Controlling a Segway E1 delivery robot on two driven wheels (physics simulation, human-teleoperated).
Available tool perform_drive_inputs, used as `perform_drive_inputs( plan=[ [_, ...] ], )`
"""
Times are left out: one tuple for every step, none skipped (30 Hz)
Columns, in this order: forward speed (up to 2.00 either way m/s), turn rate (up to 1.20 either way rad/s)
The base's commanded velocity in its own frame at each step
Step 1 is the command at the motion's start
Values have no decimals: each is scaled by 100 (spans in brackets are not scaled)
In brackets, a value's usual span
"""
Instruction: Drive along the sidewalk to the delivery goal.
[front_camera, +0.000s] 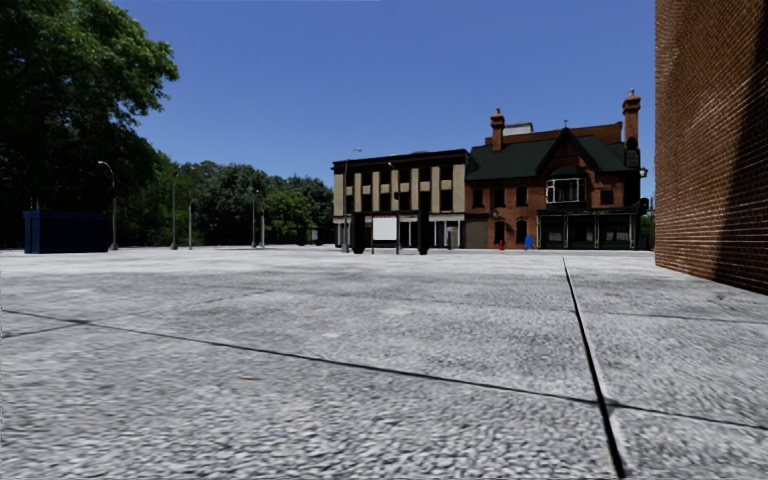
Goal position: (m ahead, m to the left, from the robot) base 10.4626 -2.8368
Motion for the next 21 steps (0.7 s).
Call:
perform_drive_inputs(
  plan=[
    [200, -25],
    [200, -25],
    [200, -25],
    [200, -25],
    [200, -29],
    [200, -29],
    [200, -33],
    [200, -34],
    [200, -34],
    [200, -34],
    [200, -34],
    [200, -34],
    [200, -34],
    [200, -34],
    [200, -34],
    [200, -34],
    [200, -34],
    [200, -34],
    [200, -34],
    [200, -34],
    [200, -34]
  ],
)
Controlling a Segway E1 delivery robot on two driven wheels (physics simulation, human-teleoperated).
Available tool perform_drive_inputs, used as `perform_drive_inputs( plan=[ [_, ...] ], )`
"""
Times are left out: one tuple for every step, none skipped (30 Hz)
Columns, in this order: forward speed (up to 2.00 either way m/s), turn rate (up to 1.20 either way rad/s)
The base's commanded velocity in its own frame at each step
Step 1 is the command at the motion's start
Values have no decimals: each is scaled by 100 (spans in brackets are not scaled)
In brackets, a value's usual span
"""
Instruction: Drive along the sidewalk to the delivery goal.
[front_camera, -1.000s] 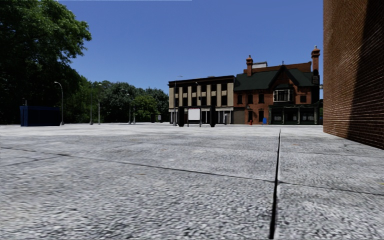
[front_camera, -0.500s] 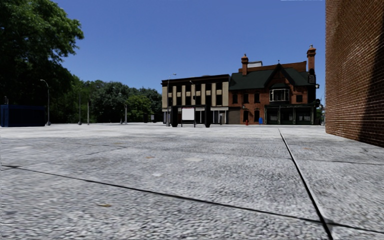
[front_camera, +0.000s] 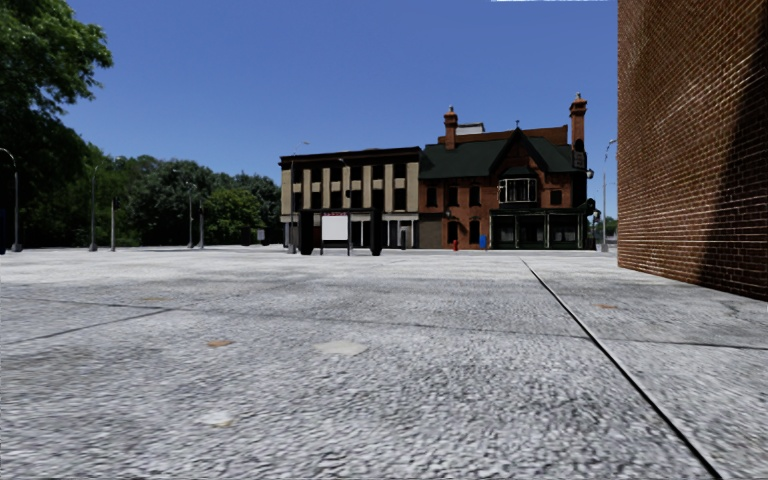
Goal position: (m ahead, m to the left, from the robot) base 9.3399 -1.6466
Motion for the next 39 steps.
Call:
perform_drive_inputs(
  plan=[
    [200, -34],
    [200, -34],
    [200, -34],
    [200, -34],
    [200, -34],
    [200, -34],
    [200, -34],
    [200, -32],
    [200, -32],
    [200, -29],
    [200, -27],
    [200, -19],
    [200, -19],
    [200, -2],
    [200, 0],
    [200, 0],
    [200, 0],
    [200, 0],
    [200, 0],
    [200, 0],
    [200, 0],
    [200, 0],
    [200, 0],
    [200, 0],
    [200, 0],
    [200, 0],
    [200, 0],
    [200, 0],
    [200, 0],
    [200, 0],
    [200, 0],
    [200, 0],
    [200, 0],
    [200, 0],
    [200, 0],
    [200, 0],
    [200, 0],
    [200, 0],
    [200, 0]
  ],
)
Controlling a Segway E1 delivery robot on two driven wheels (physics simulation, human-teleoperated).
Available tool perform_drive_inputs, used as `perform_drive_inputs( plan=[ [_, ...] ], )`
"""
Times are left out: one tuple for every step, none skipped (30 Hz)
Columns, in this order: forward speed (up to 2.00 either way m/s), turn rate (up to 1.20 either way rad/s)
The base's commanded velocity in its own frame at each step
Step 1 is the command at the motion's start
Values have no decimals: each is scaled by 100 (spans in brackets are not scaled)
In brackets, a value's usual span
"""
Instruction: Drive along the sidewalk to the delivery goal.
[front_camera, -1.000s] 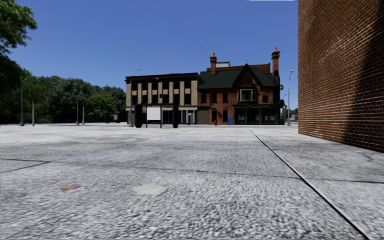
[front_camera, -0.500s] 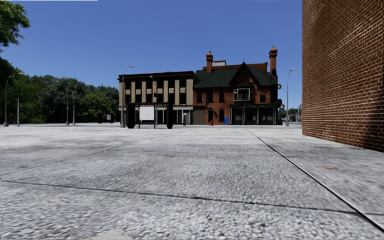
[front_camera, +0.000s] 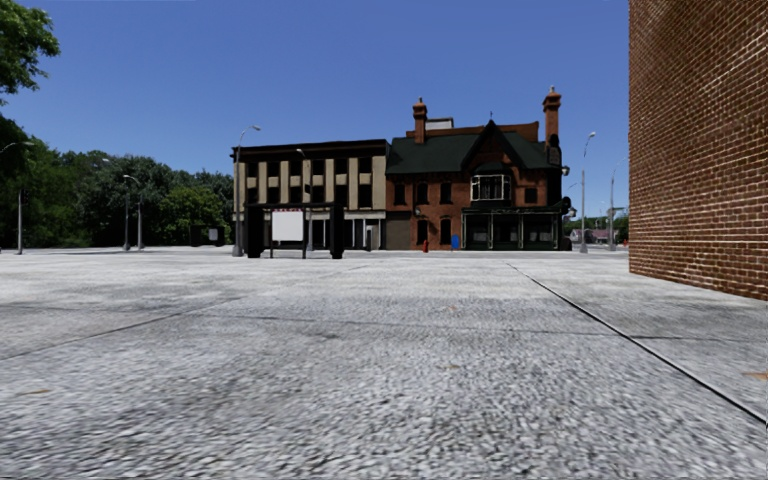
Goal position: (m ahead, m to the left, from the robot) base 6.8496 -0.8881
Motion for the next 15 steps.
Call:
perform_drive_inputs(
  plan=[
    [200, 0],
    [200, 0],
    [200, 0],
    [200, 0],
    [200, 0],
    [200, 0],
    [200, 0],
    [200, 0],
    [200, 0],
    [200, 0],
    [200, 0],
    [200, 0],
    [200, -10],
    [200, -16],
    [200, -21]
  ],
)
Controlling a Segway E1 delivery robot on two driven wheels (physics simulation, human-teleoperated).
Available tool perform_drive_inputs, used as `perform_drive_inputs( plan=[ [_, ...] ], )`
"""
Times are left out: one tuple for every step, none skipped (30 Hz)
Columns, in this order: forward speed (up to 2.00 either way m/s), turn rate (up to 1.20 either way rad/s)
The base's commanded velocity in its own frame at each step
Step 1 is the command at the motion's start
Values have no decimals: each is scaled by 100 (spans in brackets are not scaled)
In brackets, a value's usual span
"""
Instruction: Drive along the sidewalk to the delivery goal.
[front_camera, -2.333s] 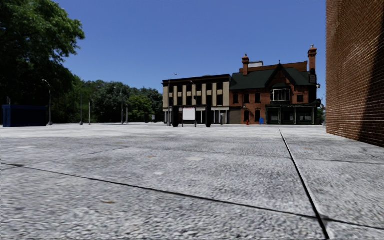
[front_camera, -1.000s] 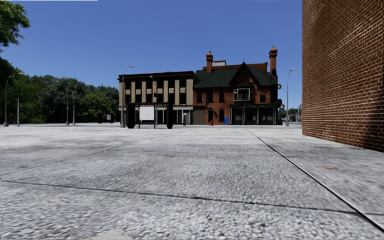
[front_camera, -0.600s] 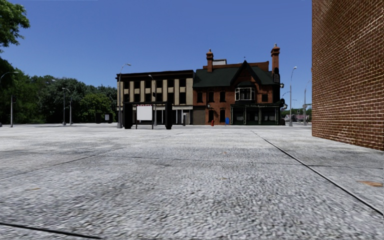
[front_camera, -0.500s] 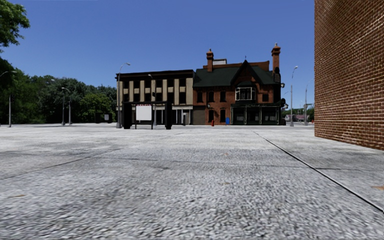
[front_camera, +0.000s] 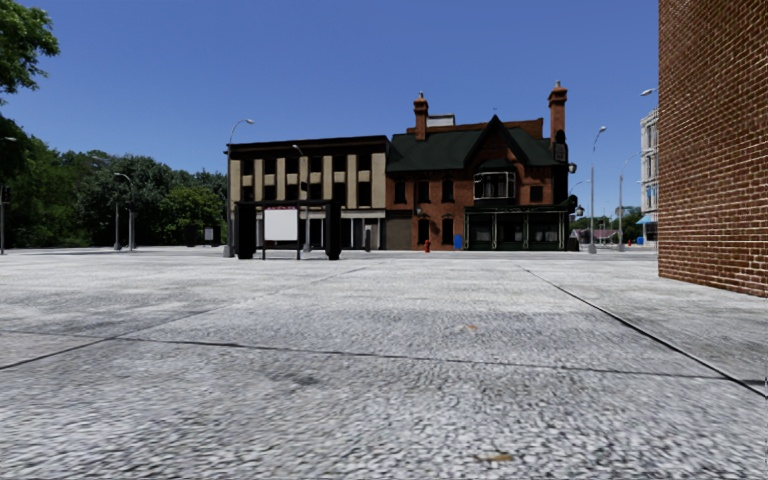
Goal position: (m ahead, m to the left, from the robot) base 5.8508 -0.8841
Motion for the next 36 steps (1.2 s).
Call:
perform_drive_inputs(
  plan=[
    [200, -21],
    [200, -24],
    [200, -25],
    [200, -26],
    [200, -28],
    [200, -28],
    [200, -29],
    [200, -29],
    [200, -30],
    [200, -30],
    [200, -30],
    [200, -30],
    [200, -30],
    [200, -30],
    [200, -30],
    [200, -30],
    [200, -30],
    [200, -30],
    [200, -30],
    [200, -30],
    [200, -30],
    [200, -30],
    [200, -30],
    [200, -30],
    [200, -30],
    [200, -30],
    [200, -30],
    [200, -30],
    [200, -30],
    [200, -30],
    [200, -30],
    [200, -30],
    [200, -30],
    [200, -30],
    [200, -30],
    [200, -30]
  ],
)
